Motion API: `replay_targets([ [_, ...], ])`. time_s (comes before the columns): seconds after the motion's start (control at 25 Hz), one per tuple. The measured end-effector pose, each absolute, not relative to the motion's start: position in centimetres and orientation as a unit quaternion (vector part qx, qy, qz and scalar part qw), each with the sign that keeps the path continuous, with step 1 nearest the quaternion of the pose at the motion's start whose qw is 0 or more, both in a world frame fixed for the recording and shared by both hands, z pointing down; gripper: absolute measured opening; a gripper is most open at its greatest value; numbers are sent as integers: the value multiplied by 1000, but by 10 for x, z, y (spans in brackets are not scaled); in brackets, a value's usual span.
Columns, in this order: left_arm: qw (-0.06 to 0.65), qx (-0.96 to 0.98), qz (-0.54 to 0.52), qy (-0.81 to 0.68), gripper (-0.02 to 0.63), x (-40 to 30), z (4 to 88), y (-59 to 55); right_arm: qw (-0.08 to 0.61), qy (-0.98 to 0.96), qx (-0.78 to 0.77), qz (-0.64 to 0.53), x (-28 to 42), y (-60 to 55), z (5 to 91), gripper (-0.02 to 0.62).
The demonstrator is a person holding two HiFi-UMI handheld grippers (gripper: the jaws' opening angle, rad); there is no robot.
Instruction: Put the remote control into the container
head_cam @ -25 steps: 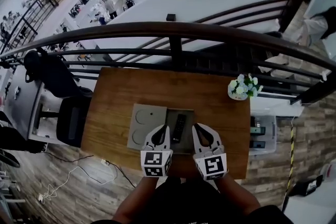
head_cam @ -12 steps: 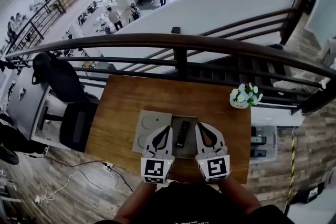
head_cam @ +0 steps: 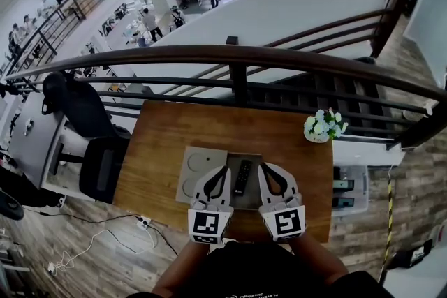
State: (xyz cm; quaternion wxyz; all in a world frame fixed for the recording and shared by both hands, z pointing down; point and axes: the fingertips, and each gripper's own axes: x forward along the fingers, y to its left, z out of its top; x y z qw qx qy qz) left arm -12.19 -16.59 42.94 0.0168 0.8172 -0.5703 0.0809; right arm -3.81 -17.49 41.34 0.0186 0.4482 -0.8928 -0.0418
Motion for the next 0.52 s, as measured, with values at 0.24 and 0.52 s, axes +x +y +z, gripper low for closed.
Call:
replay_targets([
  [0.24,23,816,82,-571,8,-122,431,-164,21,-893,447,-42,-38,-173,413,28],
  [0.52,23,816,82,-572,8,-119,437,-161,27,-893,447,-42,-33,-170,419,28],
])
